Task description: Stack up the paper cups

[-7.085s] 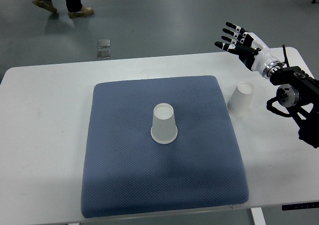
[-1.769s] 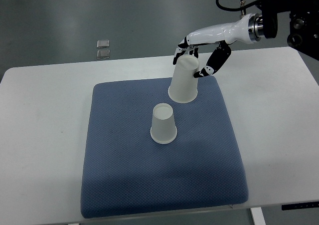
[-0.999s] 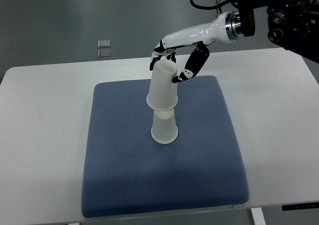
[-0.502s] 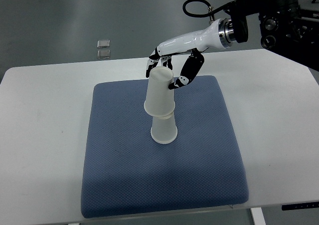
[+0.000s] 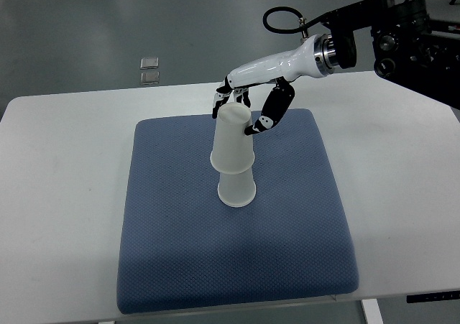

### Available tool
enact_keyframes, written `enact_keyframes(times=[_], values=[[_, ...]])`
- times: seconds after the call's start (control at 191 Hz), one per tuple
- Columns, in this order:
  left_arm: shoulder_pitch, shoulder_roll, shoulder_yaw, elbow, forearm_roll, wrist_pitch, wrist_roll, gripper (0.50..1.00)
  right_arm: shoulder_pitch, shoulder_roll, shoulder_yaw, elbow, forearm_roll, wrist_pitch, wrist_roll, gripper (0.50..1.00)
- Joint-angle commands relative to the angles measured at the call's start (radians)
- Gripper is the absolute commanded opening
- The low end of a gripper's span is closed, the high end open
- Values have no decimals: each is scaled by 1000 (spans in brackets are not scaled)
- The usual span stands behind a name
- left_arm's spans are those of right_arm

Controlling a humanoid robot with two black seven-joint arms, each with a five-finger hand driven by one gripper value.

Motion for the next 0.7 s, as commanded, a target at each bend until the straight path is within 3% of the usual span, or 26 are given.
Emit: enact_keyframes(times=[0.0, 0.188, 0.398, 0.471, 0.565, 0.696], values=[[0, 0, 0, 0, 0, 0, 0, 1000, -2, 0, -4, 1, -2, -1, 0, 525], [0, 0, 0, 0, 0, 0, 0, 1000, -9, 0, -4, 1, -3, -6, 0, 525], [0, 0, 0, 0, 0, 0, 0, 1000, -17, 2, -4, 1, -17, -12, 0, 572], [0, 0, 0, 0, 0, 0, 0, 1000, -18, 9, -4, 1, -17, -12, 0, 615], [0, 0, 0, 0, 0, 0, 0, 1000, -18, 9, -4, 1, -17, -12, 2, 719], [0, 0, 0, 0, 0, 0, 0, 1000, -26, 11, -4, 1, -17, -11, 2, 780]])
